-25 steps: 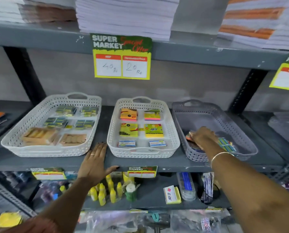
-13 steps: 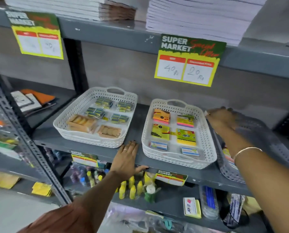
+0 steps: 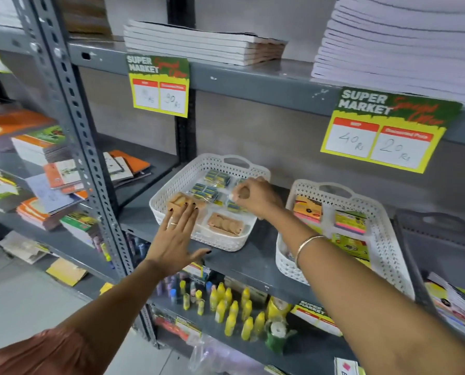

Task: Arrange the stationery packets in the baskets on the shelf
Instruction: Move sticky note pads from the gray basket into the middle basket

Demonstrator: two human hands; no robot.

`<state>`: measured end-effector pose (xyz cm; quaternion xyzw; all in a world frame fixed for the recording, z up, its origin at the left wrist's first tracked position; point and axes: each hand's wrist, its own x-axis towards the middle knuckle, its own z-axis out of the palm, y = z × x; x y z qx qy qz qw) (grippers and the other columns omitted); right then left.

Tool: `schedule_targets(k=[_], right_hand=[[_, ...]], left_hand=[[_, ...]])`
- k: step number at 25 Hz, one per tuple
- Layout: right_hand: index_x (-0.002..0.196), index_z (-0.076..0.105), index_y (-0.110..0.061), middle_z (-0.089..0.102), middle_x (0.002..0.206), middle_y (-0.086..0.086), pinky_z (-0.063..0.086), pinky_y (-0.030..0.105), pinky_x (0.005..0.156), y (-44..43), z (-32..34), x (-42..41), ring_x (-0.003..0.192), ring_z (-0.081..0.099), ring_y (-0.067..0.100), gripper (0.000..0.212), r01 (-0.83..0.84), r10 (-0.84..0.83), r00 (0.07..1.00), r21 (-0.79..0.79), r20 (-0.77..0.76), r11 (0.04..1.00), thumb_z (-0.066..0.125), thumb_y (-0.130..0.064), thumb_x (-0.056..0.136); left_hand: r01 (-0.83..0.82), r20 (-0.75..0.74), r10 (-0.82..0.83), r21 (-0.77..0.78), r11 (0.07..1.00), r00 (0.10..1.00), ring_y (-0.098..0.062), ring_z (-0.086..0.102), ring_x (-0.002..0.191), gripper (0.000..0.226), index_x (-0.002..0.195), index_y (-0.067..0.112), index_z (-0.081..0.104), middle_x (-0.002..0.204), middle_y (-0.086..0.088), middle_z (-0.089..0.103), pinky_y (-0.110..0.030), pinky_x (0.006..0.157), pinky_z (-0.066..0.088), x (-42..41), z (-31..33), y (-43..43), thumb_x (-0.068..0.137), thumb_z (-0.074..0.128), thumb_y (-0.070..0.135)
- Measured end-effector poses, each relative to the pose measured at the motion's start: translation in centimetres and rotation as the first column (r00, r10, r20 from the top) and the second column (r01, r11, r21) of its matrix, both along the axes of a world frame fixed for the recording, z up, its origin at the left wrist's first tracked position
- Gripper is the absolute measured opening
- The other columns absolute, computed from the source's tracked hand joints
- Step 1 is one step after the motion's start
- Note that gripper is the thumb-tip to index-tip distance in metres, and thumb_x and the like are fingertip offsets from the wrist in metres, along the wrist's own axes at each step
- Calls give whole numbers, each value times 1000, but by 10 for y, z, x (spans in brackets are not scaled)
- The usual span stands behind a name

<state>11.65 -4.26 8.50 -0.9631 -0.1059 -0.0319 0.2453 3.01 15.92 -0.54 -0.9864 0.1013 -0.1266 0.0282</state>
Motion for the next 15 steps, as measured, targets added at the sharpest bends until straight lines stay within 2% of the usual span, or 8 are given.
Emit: schedule_targets(k=[3,5,11,15], right_hand=[[127,55,-17,52,133,5,46,39,99,32,-29,-2,125,50,26,52,-109,98,991,-119,-89,987,67,-38,81],[132,51,-17,49,137,7,44,42,101,44,-46,0,127,47,28,60,-123,104,988,-187,-110,975,67,-43,81],[137,47,-15,47,143,10,42,40,104,46,-62,6,132,45,30,61,-129,103,987,-238,-120,963,64,-42,84],[139,43,-13,44,144,12,40,45,106,40,-56,3,133,40,32,63,-122,102,990,-248,-94,961,60,-44,86]], left_hand=[[9,-17,-9,18,1000,1000,-24,3,145,107,145,8,0,157,-11,10,-39,117,-7,4,-6,5,70,10,83],[1,-1,-1,-22,1000,1000,-25,10,145,107,145,7,7,156,-12,19,-39,117,-5,3,-9,3,70,18,83],[13,22,-12,-62,998,1000,-26,13,144,106,145,7,9,154,-13,22,-40,117,-4,2,-12,3,72,32,81],[21,38,-18,-63,998,999,-27,15,144,107,144,5,11,153,-14,24,-41,119,1,1,-13,2,72,32,81]])
